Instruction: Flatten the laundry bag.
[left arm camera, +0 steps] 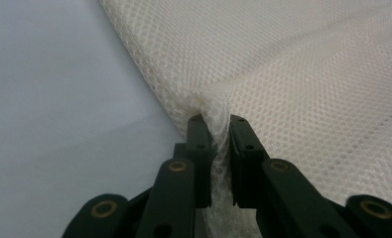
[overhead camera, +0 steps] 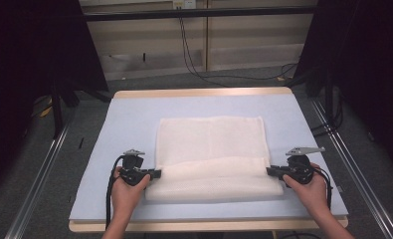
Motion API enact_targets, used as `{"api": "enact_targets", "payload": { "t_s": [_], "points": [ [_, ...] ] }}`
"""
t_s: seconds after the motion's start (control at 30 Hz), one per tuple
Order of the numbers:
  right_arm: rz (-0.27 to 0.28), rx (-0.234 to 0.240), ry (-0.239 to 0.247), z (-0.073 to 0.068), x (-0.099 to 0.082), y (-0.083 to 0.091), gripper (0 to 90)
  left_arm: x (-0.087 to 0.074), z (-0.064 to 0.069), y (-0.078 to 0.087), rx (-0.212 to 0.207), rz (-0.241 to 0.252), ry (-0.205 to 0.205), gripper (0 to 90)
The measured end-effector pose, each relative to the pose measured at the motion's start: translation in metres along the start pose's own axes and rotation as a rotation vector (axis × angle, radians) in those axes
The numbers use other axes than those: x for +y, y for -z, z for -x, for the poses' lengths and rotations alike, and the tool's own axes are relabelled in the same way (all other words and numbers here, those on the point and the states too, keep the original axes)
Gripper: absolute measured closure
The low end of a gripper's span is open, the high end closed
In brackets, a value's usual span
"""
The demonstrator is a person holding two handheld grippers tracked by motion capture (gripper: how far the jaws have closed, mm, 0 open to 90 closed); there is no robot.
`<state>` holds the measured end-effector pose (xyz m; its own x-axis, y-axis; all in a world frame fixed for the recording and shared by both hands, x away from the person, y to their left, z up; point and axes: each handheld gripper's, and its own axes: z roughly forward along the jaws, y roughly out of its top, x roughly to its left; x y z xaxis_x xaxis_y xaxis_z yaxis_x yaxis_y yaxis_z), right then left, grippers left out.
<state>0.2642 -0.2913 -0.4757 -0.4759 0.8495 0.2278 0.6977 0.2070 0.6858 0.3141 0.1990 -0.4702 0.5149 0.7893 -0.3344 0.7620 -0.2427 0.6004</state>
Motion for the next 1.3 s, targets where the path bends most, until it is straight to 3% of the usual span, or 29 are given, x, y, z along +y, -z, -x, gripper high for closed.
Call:
{"api": "enact_targets", "payload": {
  "t_s": [0.17, 0.33, 0.5, 0.53, 0.6, 0.8, 1.03, 1.3],
  "points": [
    [0.026, -0.021, 0.012, 0.004, 0.009, -0.005, 83.2, 0.01, -0.003, -0.005, 0.019, 0.01, -0.01, 82.0],
    [0.048, -0.039, 0.017, 0.013, 0.025, -0.013, 83.0, 0.027, -0.012, -0.009, 0.026, 0.05, 0.0, 82.0],
    [0.07, -0.045, -0.002, 0.025, 0.043, -0.024, 82.9, 0.041, -0.021, -0.017, 0.028, 0.078, 0.016, 81.9],
    [0.072, -0.055, -0.027, 0.03, 0.05, -0.028, 82.9, 0.044, -0.022, -0.019, 0.032, 0.082, 0.018, 81.9],
    [0.083, -0.059, -0.022, 0.032, 0.054, -0.03, 82.9, 0.049, -0.024, -0.023, 0.037, 0.082, 0.019, 82.0],
    [0.089, -0.077, -0.041, 0.042, 0.073, -0.043, 80.8, 0.063, -0.032, -0.029, 0.061, 0.086, 0.005, 80.8],
    [0.105, -0.078, -0.048, 0.043, 0.072, -0.041, 74.5, 0.062, -0.032, -0.021, 0.024, 0.138, 0.045, 77.4],
    [0.148, -0.049, -0.043, 0.037, 0.074, -0.028, 79.3, 0.061, -0.028, -0.012, 0.003, 0.159, 0.03, 76.3]
  ]
}}
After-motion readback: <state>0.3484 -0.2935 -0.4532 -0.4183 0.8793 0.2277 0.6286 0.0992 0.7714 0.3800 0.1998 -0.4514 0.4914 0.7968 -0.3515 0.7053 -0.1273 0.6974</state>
